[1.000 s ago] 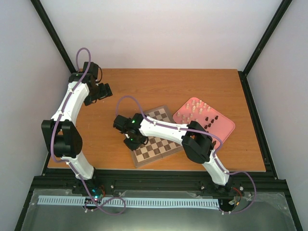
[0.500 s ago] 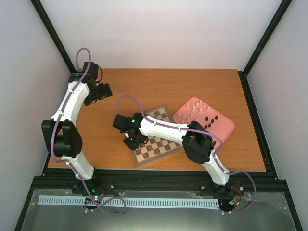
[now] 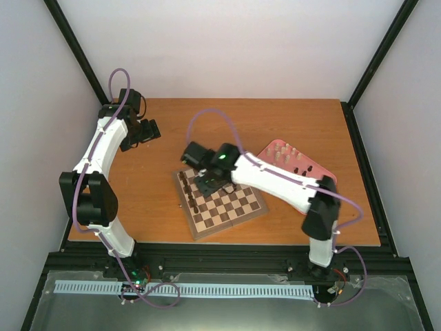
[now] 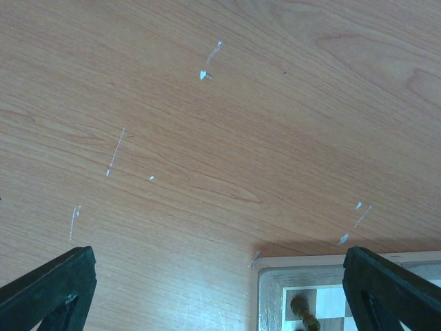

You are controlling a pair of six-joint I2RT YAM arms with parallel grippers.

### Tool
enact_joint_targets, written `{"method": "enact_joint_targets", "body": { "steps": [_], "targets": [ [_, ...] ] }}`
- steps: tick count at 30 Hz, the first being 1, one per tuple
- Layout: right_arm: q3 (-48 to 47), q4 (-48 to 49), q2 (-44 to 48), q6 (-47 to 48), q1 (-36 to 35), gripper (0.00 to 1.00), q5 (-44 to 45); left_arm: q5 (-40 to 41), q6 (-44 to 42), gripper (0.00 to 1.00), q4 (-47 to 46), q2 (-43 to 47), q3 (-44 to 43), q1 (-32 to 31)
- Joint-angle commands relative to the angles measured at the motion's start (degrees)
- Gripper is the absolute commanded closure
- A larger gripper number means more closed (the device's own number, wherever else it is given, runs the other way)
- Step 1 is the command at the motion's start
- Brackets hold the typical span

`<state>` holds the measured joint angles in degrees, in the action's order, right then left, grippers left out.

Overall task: Set up the chess pieces on the board
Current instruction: Pick up the chess piece from the storage box.

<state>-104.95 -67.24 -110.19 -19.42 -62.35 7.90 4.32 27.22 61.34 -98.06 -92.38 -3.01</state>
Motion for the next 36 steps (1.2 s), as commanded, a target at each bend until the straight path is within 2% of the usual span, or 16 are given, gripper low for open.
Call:
{"method": "enact_joint_targets", "body": {
  "steps": [1,4,8,13,17,22,36],
  "targets": [
    [7.5,-4.3,10.9,-5.9,7.6,0.47,3.8,0.4,-0.2,0.0,0.6,0.3,-1.7,-0.3],
    [17.5,-4.1,18.5,-8.5,17.5,0.45,1.1,-0.2,-0.1,0.0,0.7,-0.2,-2.5,-0.3],
    [30.1,-3.2,25.8,-9.7,31.5,0.44,2.0,-0.9,0.2,0.0,0.6,-1.5,-3.4,-0.3],
    [41.0,0.1,29.5,-9.6,45.3,0.45,-3.7,-0.9,0.1,0.0,1.2,-2.6,-4.6,-0.3],
    [48.6,3.3,29.9,-8.8,53.4,0.47,-8.3,-1.3,0.2,0.0,1.1,-2.9,-4.3,-0.3],
    [52.7,6.1,28.8,-7.9,58.0,0.5,-11.8,-0.6,0.1,0.0,1.2,-3.7,-4.5,-0.3],
    [54.5,10.5,23.5,-5.3,62.5,0.58,-10.7,0.0,0.0,0.0,1.5,-4.6,-4.7,-0.3]
  ]
}}
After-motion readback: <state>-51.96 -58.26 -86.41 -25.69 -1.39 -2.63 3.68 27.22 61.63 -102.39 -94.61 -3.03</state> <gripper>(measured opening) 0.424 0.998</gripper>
